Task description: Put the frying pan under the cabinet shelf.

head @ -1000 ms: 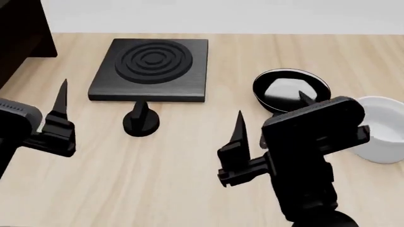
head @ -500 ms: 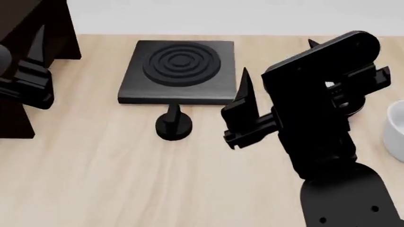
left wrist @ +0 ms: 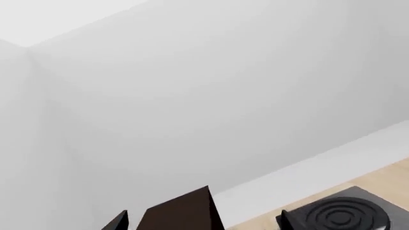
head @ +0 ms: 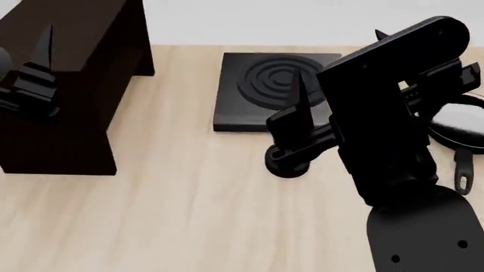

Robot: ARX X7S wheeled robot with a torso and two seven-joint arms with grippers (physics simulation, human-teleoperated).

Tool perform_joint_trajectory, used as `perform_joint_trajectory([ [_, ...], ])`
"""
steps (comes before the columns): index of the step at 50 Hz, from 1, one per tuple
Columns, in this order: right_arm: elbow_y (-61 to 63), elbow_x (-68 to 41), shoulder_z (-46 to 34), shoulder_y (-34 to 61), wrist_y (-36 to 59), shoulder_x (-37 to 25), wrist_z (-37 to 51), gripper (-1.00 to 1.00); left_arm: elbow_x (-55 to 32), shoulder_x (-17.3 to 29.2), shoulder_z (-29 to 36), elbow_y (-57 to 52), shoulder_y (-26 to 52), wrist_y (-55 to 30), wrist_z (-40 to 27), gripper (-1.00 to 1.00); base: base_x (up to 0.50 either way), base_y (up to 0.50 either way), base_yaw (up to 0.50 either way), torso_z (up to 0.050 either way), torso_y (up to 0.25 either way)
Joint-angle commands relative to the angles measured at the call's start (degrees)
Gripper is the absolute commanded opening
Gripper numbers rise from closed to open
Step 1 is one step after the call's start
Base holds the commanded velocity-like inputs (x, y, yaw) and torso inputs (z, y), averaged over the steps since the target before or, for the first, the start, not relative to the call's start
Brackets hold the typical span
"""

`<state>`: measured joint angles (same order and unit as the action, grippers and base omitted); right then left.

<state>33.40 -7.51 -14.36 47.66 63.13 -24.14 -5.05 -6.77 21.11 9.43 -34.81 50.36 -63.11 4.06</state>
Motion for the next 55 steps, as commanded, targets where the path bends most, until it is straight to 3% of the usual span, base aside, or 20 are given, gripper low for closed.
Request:
perform_joint_trajectory([
  [1,0.4,-0.2,-0.2,0.6,0.7,-0.1,0.0,1.00,-0.1,0.2,0.3,-0.4,0.2,-0.5,-0.1,1.00,0.07,0.50,0.00,0.000,0.000],
  [7,0.5,-0.1,-0.4,0.8,0.9,-0.2,0.2,1.00,-0.2,0.2,0.2,-0.5,0.2,-0.5,-0.2,1.00,0.07,0.50,0.00,0.000,0.000],
  [15,1.2,0.0,-0.8,1.5,-1.0,-0.6,0.0,1.00,-0.5,0.2,0.3,-0.6,0.5,-0.7,-0.1,1.00,0.02,0.02,0.00,0.000,0.000],
  [30,4.7,0.8,-4.4,6.0,6.0,0.2,1.1,1.00,-1.0,0.1,0.2,-0.9,1.3,-1.0,-0.1,1.00,0.50,-0.09,0.00,0.000,0.000],
  [55,5.2,0.3,-4.2,6.7,6.6,0.1,1.0,1.00,-1.4,0.2,0.1,-1.5,2.7,-1.9,-0.3,1.00,0.50,-0.09,0.00,0.000,0.001],
])
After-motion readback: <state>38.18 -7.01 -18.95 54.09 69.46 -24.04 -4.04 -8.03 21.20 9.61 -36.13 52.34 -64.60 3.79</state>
